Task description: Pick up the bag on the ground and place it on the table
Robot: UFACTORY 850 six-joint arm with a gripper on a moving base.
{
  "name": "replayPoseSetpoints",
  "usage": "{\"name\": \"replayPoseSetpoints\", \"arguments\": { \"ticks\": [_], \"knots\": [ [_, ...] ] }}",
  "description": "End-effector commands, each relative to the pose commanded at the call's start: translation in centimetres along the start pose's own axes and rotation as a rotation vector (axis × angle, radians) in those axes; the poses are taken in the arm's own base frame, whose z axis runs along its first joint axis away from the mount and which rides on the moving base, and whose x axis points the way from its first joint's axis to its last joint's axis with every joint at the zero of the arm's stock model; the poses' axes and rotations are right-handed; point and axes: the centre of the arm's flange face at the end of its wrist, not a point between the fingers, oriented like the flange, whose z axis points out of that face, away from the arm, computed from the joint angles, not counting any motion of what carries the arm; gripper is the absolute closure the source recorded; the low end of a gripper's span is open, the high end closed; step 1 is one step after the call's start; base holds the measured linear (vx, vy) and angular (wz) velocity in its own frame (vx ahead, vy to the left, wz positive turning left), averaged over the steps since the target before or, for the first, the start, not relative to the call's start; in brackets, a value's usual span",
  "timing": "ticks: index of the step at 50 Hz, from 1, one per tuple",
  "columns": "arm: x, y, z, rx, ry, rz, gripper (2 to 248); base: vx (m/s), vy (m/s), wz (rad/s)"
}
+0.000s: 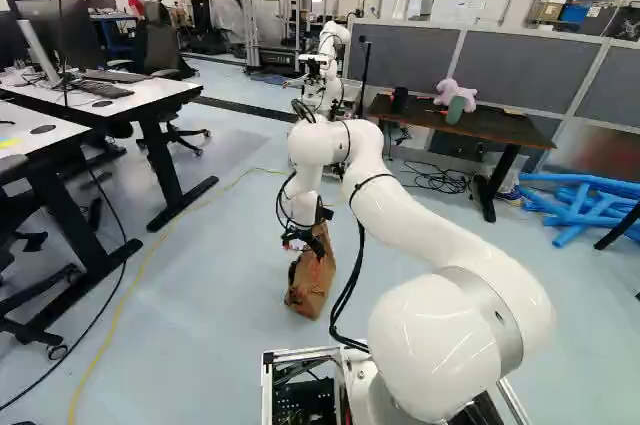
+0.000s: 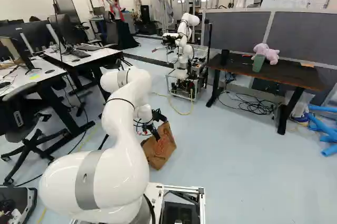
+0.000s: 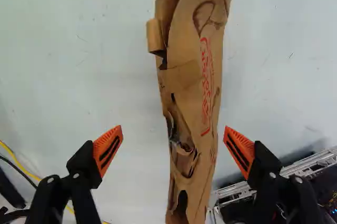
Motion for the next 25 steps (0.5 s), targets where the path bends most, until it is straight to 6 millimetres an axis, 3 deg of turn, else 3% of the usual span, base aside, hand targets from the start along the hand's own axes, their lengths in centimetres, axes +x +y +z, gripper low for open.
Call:
{"name": "replayPoseSetpoints", "arguments": {
  "ticks": [25],
  "knots": [
    [-0.2, 0.2, 3.3, -0.018, -0.028, 0.0, 7, 0.0, 0.0, 0.0]
  ]
}}
